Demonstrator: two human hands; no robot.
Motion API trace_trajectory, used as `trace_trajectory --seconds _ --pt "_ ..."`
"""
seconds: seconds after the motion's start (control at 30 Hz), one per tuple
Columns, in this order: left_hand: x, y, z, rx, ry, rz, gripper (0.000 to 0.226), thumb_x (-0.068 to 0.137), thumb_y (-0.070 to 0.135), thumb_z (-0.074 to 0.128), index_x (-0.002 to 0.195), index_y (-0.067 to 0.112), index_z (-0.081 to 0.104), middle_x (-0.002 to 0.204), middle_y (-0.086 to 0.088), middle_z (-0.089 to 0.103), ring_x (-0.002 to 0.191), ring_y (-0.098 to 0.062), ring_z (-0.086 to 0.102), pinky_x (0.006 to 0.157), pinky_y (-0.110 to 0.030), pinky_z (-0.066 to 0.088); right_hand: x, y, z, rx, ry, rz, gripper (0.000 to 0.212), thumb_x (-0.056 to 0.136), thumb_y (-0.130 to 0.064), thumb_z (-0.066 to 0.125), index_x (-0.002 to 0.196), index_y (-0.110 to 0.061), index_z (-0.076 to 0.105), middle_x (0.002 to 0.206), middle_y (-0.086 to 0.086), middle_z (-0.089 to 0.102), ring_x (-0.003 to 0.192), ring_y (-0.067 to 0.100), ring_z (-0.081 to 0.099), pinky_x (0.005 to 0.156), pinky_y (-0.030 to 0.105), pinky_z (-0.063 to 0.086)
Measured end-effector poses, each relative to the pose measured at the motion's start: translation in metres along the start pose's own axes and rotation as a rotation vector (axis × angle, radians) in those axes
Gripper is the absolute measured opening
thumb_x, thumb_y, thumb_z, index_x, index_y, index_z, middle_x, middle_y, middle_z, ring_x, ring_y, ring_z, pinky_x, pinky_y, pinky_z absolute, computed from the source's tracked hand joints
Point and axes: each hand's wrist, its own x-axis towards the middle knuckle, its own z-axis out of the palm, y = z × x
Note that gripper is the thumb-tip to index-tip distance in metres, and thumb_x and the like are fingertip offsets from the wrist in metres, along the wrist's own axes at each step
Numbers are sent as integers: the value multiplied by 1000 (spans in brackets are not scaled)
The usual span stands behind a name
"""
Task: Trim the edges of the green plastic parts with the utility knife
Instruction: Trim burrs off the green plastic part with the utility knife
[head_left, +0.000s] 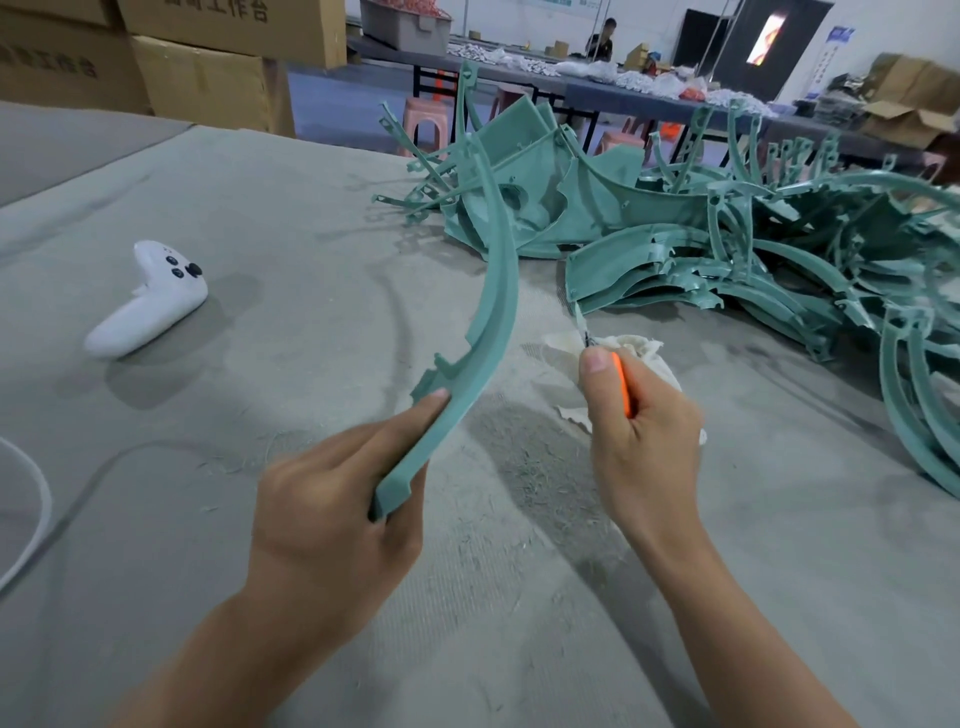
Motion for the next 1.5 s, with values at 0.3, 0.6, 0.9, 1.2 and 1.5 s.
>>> trace_trajectory --seconds 0.3,0.6,0.9,1.2,1.5 --pt "7 0 -6 99 -27 103 47 66 -8 66 110 11 68 101 14 58 90 -14 59 83 -1 35 -14 -10 10 0 -202 -106 53 93 -65 43 61 -23 33 50 -1 31 47 11 32 46 26 26" --pt "5 5 -7 97 -88 112 45 64 -9 65 106 7 72 95 12 65 88 -12 58 83 -3 37 -8 -6 12 -51 -121 -41 56 93 -63 42 60 -19 30 50 -2 26 46 11 29 46 23 23" --pt "5 6 -7 83 -98 60 48 63 -9 66 107 9 71 89 16 62 80 -14 55 76 2 32 -12 -5 12 36 -158 -79 61 94 -68 40 60 -18 34 58 6 37 45 9 32 45 16 24" --pt "2 5 -5 15 -111 50 46 64 -7 67 107 9 72 88 17 62 86 0 53 77 4 31 -11 -4 10 102 -163 -107 55 94 -66 40 60 -24 31 56 -1 35 46 3 31 48 11 24" --pt "-2 7 0 -25 -52 -6 32 82 14 57 112 19 66 85 21 56 71 -7 54 70 5 32 -7 -3 17 80 -131 -11 59 93 -61 44 60 -14 32 58 9 35 49 5 28 46 20 23"
